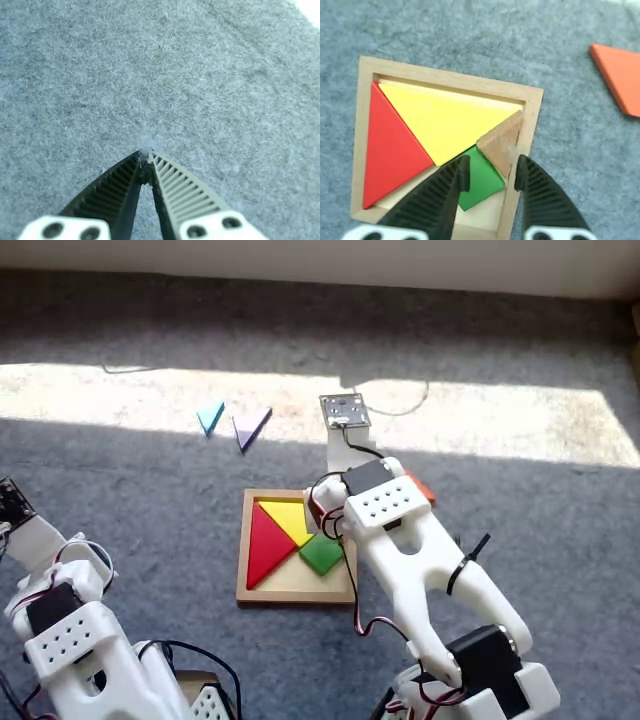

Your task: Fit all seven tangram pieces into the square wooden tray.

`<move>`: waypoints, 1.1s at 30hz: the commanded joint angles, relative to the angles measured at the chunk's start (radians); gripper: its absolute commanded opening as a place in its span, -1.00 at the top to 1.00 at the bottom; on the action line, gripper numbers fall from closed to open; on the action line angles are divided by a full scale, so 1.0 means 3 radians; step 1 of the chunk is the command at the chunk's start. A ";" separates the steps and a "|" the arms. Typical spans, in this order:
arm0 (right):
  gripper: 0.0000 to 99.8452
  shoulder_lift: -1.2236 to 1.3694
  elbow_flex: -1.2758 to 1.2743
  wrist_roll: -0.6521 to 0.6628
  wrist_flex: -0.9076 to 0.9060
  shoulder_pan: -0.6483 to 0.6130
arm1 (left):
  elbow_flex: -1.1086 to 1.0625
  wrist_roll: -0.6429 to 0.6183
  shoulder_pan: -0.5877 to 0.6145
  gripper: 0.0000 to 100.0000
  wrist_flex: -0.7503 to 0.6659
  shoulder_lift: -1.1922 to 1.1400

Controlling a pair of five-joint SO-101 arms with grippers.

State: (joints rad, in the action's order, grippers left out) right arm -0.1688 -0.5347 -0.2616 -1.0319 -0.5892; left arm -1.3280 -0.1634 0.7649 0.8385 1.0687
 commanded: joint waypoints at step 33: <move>0.99 -0.1169 -0.0627 0.0292 -0.0279 0.0903 | 0.0713 0.0465 -0.0335 0.99 0.0036 0.0013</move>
State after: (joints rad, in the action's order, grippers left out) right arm -0.4542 -0.6759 -0.1788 -1.1423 -0.3821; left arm -1.2436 -0.1082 0.7603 0.8385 1.0687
